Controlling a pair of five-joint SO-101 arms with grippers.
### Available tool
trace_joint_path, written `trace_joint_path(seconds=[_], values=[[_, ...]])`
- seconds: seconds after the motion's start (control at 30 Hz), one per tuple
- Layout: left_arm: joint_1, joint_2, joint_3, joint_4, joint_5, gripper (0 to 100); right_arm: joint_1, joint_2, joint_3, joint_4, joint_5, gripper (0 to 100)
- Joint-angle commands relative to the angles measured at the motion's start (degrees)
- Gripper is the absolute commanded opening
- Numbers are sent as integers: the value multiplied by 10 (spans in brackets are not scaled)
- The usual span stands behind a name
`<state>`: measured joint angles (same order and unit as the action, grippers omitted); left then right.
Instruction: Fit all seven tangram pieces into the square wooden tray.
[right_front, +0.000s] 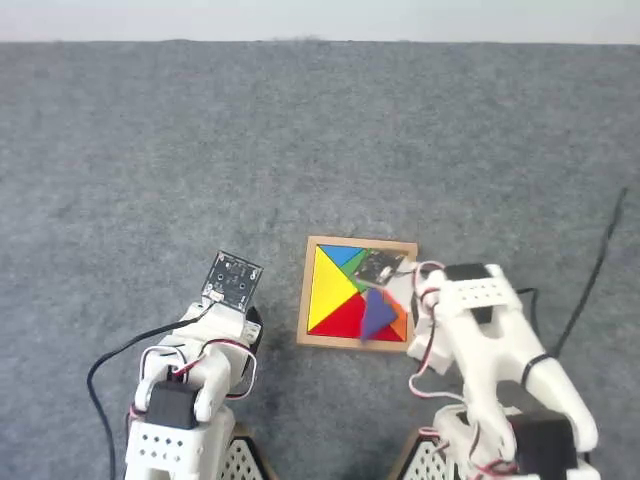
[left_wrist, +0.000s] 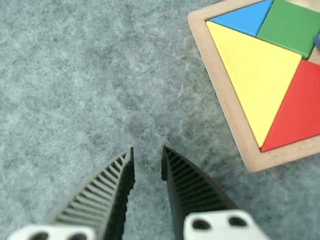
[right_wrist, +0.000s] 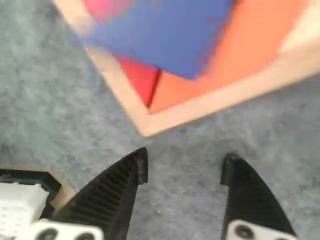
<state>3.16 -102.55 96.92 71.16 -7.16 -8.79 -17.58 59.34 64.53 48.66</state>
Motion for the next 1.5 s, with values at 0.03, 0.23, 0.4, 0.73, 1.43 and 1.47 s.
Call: trace_joint_path(seconds=[0.03,0.23,0.4,0.73,1.43,1.47], values=[[1,-1,-4,3,4,88,90,21,-47,-23,2,270],[1,-1,-4,3,4,88,89,20,-66,-24,-83,270],[1,-1,-4,3,4,88,80,15,-92,-27,-138,270],[1,-1,-4,3,4,88,-47,-200,-57,18,-236,269],[1,-1,-4,3,4,88,-209,-209,-69,7,-401,58],[1,-1,-4,3,4,88,-219,-192,-72,6,-402,58]])
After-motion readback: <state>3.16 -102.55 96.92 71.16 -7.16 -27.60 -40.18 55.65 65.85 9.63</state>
